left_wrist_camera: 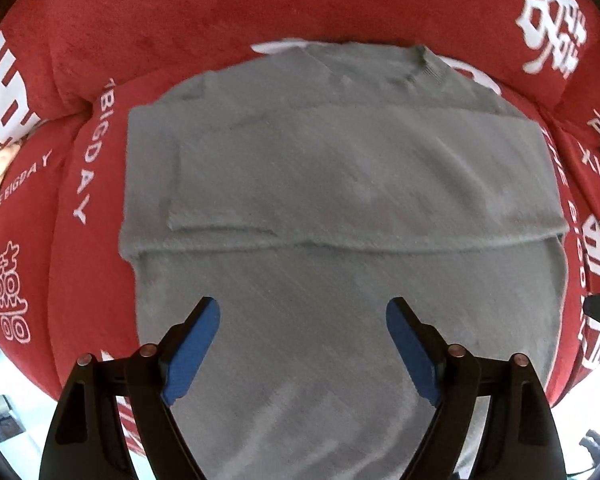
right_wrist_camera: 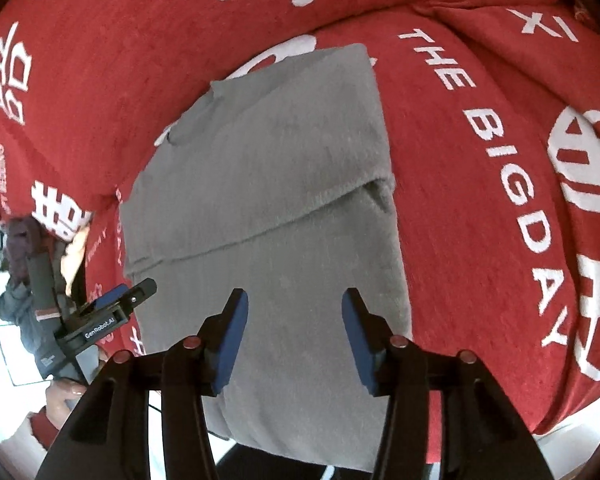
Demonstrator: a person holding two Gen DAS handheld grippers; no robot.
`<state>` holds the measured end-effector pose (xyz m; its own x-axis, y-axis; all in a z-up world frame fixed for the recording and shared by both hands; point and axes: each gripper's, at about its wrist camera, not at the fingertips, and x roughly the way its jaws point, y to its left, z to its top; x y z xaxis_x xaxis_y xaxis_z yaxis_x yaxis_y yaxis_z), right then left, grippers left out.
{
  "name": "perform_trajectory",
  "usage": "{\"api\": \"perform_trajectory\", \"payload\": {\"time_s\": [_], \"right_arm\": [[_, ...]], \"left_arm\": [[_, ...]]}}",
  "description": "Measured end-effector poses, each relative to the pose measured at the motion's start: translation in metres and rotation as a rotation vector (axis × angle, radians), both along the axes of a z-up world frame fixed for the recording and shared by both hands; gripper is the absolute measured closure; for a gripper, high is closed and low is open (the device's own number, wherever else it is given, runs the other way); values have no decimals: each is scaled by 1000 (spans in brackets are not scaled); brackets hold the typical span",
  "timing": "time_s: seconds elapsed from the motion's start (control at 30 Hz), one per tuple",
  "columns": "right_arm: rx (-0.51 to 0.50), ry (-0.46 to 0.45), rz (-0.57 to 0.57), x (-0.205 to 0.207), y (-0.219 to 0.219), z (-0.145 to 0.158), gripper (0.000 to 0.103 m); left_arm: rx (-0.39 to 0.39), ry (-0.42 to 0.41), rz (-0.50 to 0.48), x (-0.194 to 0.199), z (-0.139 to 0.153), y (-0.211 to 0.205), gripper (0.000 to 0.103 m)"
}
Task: Fold small clothes
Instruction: 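Open the right tool and withdraw it from the folded sweater, then grasp the grey sweater hem with both tools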
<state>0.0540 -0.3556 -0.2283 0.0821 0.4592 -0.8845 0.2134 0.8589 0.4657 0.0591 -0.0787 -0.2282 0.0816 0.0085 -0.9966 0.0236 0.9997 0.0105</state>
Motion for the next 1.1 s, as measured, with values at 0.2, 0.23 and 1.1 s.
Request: {"api": "perform_trajectory", "payload": {"time_s": [0.2, 0.23, 1.1], "right_arm": [[9, 19, 57, -12, -9, 0, 50], [10, 19, 70, -14, -10, 1, 50], [48, -53, 135, -134, 19, 10, 46]], "left_arm": [[15, 40, 29, -29, 2, -20, 17], [16, 47, 49, -35, 3, -23, 17], [-8, -20, 167, -197, 21, 72, 17]]}}
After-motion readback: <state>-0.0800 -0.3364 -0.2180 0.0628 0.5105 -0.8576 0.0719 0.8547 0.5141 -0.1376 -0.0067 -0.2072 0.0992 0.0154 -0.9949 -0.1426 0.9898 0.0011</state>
